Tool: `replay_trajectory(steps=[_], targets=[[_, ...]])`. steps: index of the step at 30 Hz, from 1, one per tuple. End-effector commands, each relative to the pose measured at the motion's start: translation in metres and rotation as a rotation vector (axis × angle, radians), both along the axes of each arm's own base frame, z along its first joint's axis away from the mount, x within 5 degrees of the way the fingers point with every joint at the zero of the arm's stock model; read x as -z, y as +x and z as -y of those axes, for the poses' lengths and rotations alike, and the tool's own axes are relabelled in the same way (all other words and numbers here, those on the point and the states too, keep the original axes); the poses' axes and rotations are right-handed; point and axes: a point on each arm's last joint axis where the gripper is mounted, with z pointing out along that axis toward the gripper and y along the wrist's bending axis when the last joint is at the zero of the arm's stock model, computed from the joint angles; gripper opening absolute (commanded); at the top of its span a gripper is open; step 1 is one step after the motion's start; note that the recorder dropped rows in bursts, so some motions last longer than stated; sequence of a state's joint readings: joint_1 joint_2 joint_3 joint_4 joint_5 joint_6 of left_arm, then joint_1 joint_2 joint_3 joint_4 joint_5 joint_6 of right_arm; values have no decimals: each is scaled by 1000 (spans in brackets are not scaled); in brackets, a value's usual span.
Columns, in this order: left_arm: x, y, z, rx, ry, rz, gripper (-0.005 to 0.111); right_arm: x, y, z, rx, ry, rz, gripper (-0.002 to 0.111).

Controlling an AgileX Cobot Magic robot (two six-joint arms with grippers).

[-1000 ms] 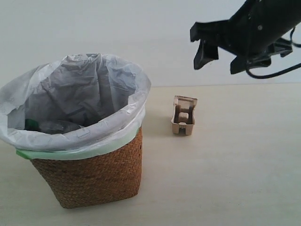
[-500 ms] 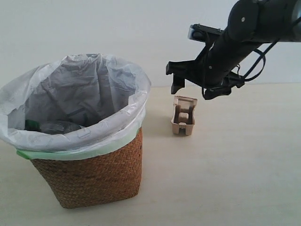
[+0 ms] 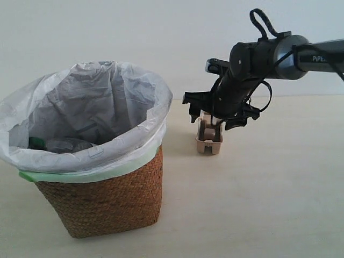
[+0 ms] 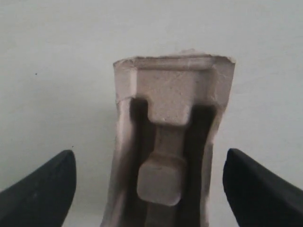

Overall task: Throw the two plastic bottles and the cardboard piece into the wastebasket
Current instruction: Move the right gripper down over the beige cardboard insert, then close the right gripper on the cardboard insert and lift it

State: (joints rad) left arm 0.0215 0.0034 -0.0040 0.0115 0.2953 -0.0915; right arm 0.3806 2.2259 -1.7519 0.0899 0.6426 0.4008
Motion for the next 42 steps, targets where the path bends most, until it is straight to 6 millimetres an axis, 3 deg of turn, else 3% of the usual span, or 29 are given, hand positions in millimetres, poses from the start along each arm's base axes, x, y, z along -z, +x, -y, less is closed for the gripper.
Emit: replay_trajectory(steps=[1, 9, 29, 31, 36, 42], targets=[[1, 0, 0, 7, 0, -1, 4, 4, 6, 2, 16, -18, 28, 76], [1, 0, 0, 7, 0, -1, 4, 30, 9, 2, 17, -66, 2, 76], [1, 0, 0, 7, 0, -1, 4, 45, 6, 6, 12, -123, -67, 75], [1, 0, 0, 7, 0, -1, 4, 45, 7, 6, 3, -135, -57, 69], [1, 0, 0, 7, 0, -1, 4, 45, 8, 6, 2, -133, -46, 42], [1, 0, 0, 7, 0, -1, 4, 42, 6, 9, -16, -159, -59, 39]])
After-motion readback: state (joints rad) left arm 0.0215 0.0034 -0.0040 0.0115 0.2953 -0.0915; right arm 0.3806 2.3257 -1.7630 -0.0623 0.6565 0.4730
